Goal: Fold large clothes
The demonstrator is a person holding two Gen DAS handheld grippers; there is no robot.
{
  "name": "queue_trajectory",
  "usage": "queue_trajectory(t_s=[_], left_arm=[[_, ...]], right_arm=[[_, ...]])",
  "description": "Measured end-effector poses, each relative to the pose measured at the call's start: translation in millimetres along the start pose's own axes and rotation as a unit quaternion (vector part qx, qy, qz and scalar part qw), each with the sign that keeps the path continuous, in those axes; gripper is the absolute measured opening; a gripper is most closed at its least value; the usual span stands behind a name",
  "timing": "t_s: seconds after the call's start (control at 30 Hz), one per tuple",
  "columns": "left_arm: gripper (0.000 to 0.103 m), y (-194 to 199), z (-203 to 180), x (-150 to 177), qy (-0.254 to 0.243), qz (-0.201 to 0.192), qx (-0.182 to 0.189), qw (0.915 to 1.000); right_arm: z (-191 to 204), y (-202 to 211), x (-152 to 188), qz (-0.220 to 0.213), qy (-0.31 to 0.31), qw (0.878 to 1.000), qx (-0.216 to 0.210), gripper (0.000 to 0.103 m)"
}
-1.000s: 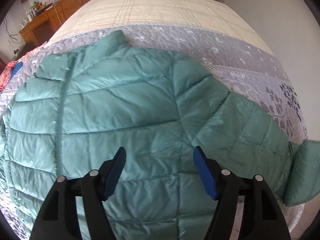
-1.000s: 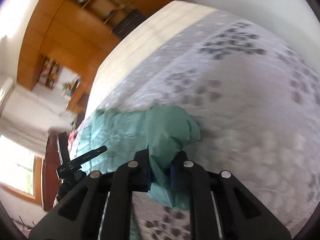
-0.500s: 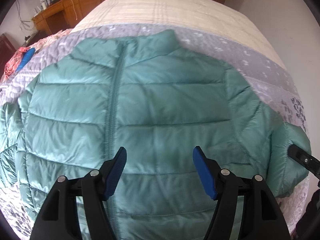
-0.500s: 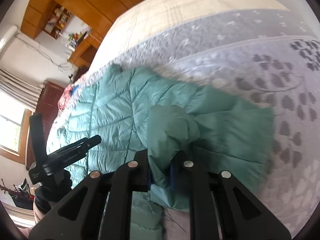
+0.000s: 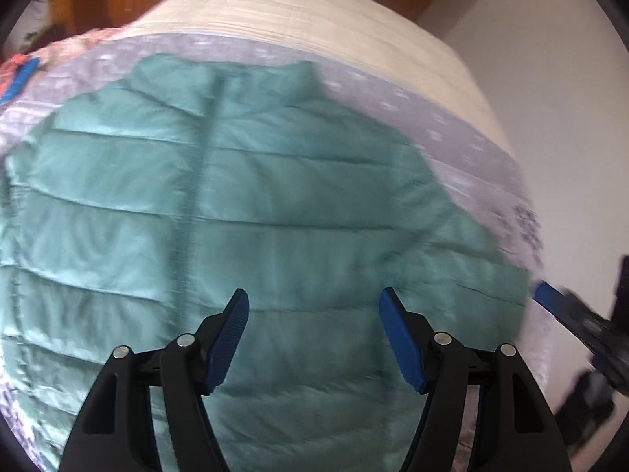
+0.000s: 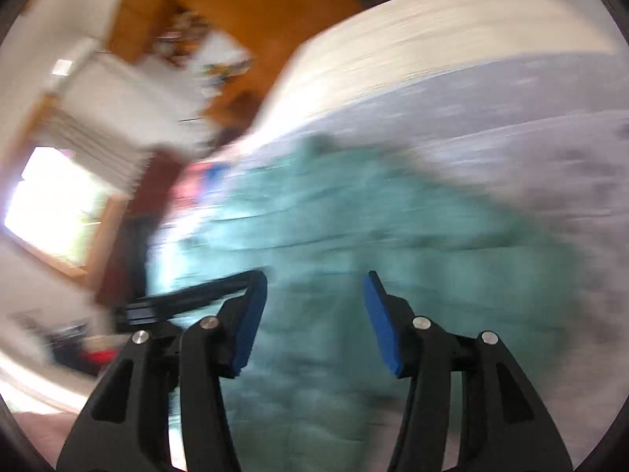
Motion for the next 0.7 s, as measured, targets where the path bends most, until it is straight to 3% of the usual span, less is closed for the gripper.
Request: queue_trajectory(t_s=[0.13,0.23,0.3,0.33,0.4,0.6,0.7], left_arm=[[0.068,-19.1,-37.8,13.0,-0.032,0.045,0.043,0.9976],[0.062,-39.0,-57.9,25.7,-0.049,0.076,0.046,0.9949],[0.032,-50.2,-64.9,33.4,-0.044,0.097,0.054,0.9928],[0.027,-53.1,-65.6,36.9,-0.038,0.102,0.056,0.9925],[0.009,-48.4,-65.0,36.7,-0.031,0.094,0.068,0.9928],[0.004,12.4,-35.3,18.4,-0.008,0.000,0.059,0.9982],[0.004,44.6,-8.3,8.1,-0.004,-0.039,0.031,0.9987]], right_arm=[[-49.3,18.4,8.9,-0.005,-0.048,0.997,0.066,0.047],[-83.6,28.3,21.9,0.000,-0.073,0.991,0.116,0.047],[-93.3,28.1,27.4,0.004,-0.085,0.989,0.121,0.047],[-98.4,31.0,31.0,0.005,-0.092,0.988,0.120,0.047],[-110.0,32.8,35.4,0.004,-0.105,0.988,0.116,0.047],[-107.8,21.7,34.9,0.004,-0.121,0.989,0.087,0.047],[-91.3,10.8,30.6,0.013,-0.109,0.991,0.074,0.047]])
Point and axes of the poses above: each gripper's, at about its wrist camera, not at the fingertips, and y roughly against the way its jaws point, z to its left, x to its underside, the point moved 5 cm from there along -y, roughly the way its jaws point, and after that the axes turned 3 degrees about -z, right-handed, at the moved point
